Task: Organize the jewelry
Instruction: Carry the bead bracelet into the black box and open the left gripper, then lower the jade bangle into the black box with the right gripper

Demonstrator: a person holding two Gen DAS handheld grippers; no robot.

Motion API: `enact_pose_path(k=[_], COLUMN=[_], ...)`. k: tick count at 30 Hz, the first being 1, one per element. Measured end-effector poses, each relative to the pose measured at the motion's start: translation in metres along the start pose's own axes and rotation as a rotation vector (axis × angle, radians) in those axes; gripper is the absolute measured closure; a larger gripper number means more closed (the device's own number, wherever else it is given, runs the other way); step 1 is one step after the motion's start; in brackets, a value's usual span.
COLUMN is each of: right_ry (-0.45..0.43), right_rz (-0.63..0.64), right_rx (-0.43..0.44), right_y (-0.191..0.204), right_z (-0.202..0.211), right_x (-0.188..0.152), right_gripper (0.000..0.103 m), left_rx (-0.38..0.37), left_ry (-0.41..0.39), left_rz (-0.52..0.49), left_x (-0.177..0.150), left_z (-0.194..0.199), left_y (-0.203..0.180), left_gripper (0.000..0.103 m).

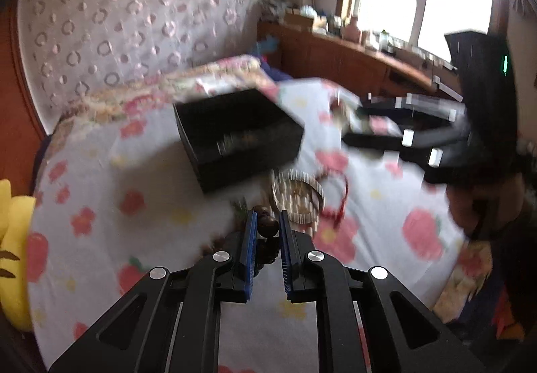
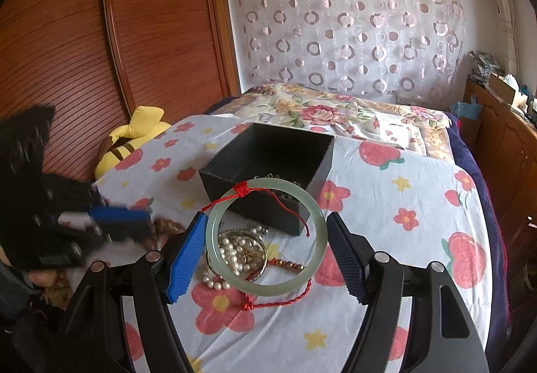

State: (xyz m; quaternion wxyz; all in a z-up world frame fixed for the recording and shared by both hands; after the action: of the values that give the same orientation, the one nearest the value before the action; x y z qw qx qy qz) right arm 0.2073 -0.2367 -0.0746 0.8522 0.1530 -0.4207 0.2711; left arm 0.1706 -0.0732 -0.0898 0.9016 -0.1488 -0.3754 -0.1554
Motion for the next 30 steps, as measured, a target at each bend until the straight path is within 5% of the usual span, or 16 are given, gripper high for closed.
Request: enact_pose_path(k=[9,16,27,30], right_ry=[-0.031,-0.047,-0.003,0.009], right_rz=[0.011,0.017,0.054,0.054], right_rx=[-0.009,-0.013,-0.023,-0.024], right_y=[-0.001,-0.009,-0.014,-0.014], right_z=[0.001,-0.006,-0.043,-0.056], right_x=[0.028,0.047,0.062,0.067], right_gripper=[0.029,0.029,0.029,0.029], left_rx=[-0.011,0.005,0.055,0.064], left_ry=[-0.135,-0.146,-0.044,-0.050], left_rz=[0.028,0.046,0.148,0.171], left_x=[0.087,0.122,0.098,0.094], left_z=[0.021,-0.006,-0.071,-0.068], left_y=[0.003,0.015,0.064,0.074], left_gripper=[0.091,0.091,0.091,0.077])
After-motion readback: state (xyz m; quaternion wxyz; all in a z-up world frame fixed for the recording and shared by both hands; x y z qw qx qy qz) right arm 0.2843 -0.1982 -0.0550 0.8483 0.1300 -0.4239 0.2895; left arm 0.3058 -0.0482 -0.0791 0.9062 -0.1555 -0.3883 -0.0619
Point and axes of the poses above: each gripper's, at about its wrist camera, not at the fingertips, and z roughly against the way its jaws point, y to its left, x to its top, the point moved 7 cm from there along -z, roughly the way its jaws point, and after that the axes turned 6 degrees about z, right-handed, at the moved point
